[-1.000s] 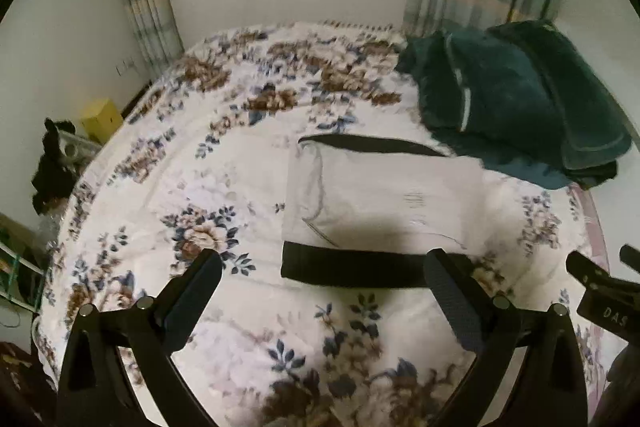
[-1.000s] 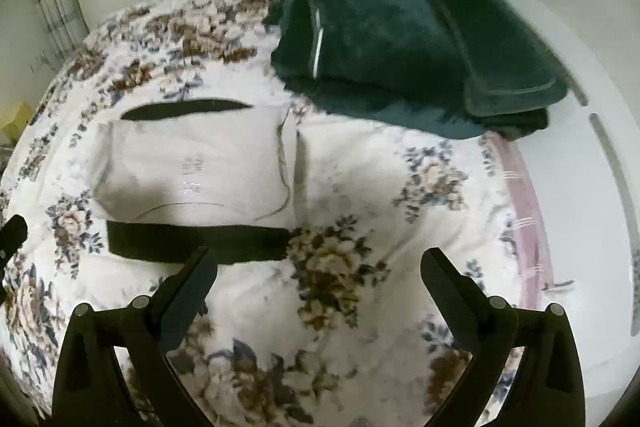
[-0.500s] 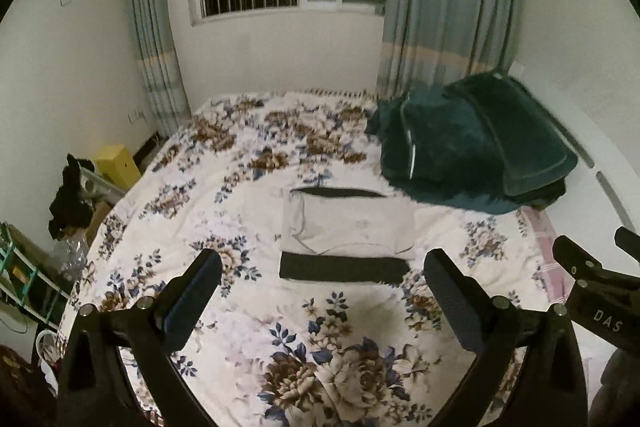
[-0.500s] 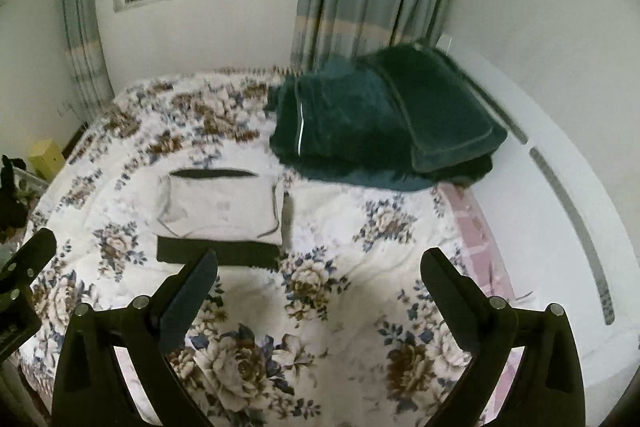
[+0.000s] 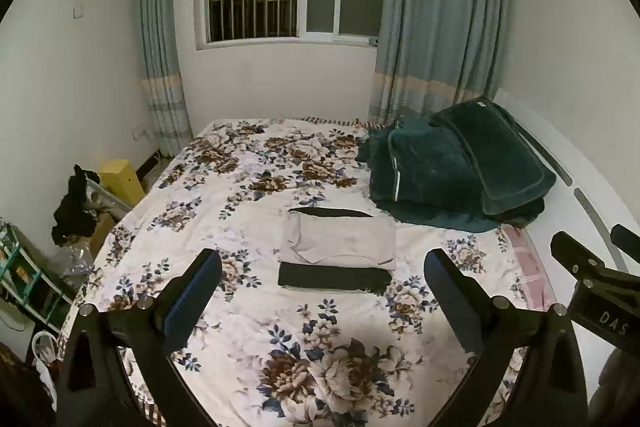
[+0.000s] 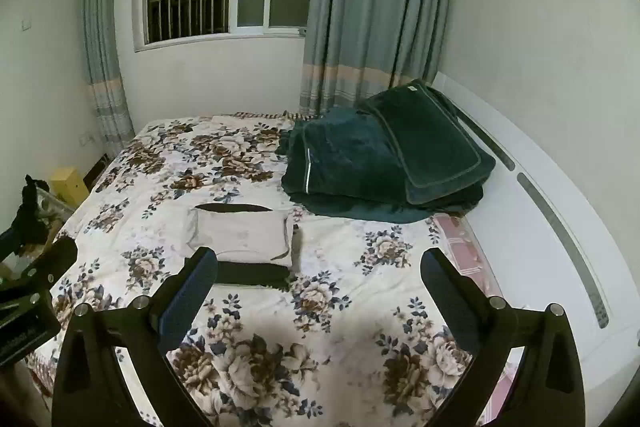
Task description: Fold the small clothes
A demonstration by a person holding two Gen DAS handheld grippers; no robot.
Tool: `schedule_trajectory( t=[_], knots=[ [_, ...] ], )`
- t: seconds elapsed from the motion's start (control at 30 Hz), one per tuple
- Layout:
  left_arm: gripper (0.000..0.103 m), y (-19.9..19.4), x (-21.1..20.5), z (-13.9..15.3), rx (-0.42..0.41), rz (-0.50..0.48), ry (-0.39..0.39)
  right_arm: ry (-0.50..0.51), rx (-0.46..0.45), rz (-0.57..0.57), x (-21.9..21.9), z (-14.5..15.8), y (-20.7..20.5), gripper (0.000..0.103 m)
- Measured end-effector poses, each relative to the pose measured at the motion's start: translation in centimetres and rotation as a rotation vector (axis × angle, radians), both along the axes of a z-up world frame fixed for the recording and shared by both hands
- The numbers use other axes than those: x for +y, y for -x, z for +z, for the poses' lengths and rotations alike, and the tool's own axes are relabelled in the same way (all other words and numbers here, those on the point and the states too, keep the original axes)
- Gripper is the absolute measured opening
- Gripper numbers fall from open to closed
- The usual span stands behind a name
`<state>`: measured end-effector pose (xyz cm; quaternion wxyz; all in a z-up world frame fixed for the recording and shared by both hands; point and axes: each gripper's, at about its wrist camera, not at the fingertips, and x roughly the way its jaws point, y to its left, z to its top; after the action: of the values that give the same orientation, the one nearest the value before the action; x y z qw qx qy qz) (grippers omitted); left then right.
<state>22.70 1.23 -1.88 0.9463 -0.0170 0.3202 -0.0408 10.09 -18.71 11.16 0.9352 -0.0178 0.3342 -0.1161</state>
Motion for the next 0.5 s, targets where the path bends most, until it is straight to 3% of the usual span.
schedule_trajectory(
  t=[0.5],
  knots=[
    [0.103, 2.0, 0.6, 1.2, -0.046, 0.041, -0.010, -0.008, -0.021, 0.051, 1.1, 0.8, 0.5, 0.103]
  ],
)
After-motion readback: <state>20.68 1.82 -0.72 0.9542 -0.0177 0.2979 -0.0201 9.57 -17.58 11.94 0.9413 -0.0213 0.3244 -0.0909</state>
